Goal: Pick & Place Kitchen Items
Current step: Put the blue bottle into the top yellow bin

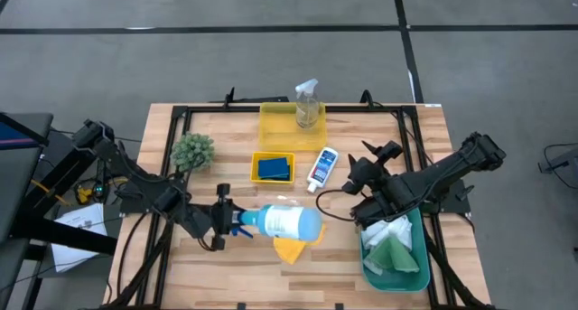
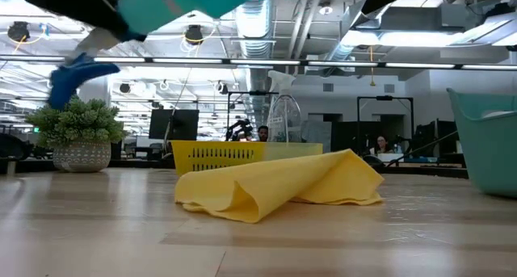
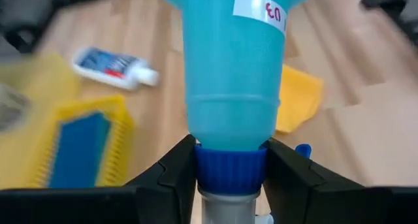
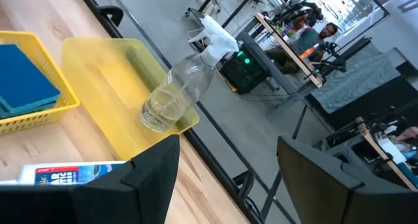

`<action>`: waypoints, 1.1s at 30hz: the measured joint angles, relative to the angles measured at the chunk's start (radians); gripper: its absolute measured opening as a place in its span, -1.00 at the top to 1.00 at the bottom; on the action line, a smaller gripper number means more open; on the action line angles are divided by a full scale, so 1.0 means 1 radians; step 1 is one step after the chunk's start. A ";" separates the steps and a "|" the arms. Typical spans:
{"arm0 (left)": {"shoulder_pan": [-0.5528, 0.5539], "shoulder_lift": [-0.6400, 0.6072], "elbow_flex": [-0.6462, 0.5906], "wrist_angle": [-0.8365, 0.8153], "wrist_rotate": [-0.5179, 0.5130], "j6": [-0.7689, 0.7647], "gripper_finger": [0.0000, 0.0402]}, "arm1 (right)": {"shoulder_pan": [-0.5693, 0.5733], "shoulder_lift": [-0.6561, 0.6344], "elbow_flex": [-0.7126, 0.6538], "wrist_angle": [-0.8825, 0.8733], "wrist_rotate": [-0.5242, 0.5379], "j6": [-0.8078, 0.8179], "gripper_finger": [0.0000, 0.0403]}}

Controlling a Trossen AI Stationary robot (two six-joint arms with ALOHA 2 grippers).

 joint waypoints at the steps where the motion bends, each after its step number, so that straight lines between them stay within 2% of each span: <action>1: 0.000 0.000 0.008 -0.018 -0.016 0.038 0.35 | 0.004 -0.003 0.000 0.000 0.000 0.000 -0.23; 6: 0.000 -0.001 0.018 -0.123 -0.092 0.201 0.35 | 0.042 -0.044 0.000 -0.004 0.031 0.052 -0.23; 12: 0.003 -0.001 0.020 -0.118 -0.263 0.408 0.35 | 0.103 -0.103 0.000 -0.004 0.083 0.115 -0.23; 17: 0.035 -0.001 0.033 -0.119 -0.368 0.639 0.35 | 0.139 -0.105 0.000 -0.004 0.099 0.132 -0.23; 24: 0.102 -0.001 0.122 -0.108 -0.440 0.920 0.35 | 0.147 -0.104 0.000 0.000 0.103 0.146 -0.23; 30: 0.140 0.018 0.171 0.002 -0.533 1.240 0.35 | 0.148 -0.104 0.000 0.000 0.082 0.167 -0.23; 33: 0.157 0.044 0.193 0.045 -0.540 1.384 0.35 | 0.152 -0.104 0.000 0.000 0.063 0.188 -0.23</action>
